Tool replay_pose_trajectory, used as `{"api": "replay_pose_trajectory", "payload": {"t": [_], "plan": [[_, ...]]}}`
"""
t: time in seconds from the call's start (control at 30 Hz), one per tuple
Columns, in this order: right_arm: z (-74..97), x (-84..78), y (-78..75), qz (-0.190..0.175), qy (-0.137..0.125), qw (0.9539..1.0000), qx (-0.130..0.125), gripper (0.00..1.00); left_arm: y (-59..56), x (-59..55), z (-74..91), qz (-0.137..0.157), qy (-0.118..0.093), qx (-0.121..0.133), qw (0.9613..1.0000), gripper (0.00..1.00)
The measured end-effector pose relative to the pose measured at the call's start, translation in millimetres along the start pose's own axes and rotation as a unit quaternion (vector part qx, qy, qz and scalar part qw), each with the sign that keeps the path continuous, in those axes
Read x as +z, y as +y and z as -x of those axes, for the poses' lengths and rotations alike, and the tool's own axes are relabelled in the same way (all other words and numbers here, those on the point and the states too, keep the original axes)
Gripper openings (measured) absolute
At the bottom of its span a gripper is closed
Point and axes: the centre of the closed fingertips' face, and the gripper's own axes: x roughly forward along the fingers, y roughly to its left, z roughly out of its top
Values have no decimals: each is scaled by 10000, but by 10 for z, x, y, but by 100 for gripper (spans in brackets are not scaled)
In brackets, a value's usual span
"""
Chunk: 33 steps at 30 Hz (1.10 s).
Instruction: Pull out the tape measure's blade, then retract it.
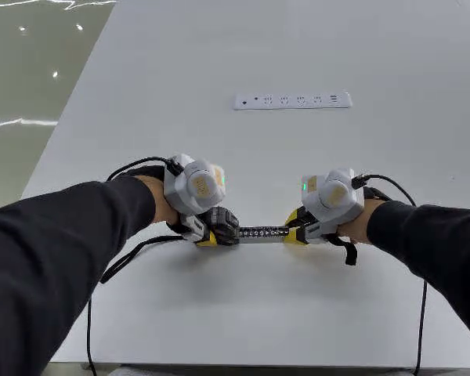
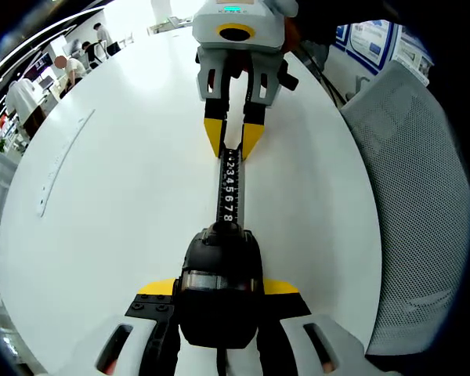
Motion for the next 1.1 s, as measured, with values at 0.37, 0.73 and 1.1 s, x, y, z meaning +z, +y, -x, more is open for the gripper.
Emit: {"api": "replay_pose_trajectory", "payload": {"t": [0.37,0.73,1.1], "plan": [[85,-135,-11,-88,63,9999,-53,10,1,-3,-2,-38,19,-11,10000,34],[162,-236,-35,-63,115,9999,-97,10,5,-9,-6,-31,25,9,10000,34],[221,-324,-70,-128,159,9998,-86,10,6,-11,-10,-30,41,17,10000,34]]}}
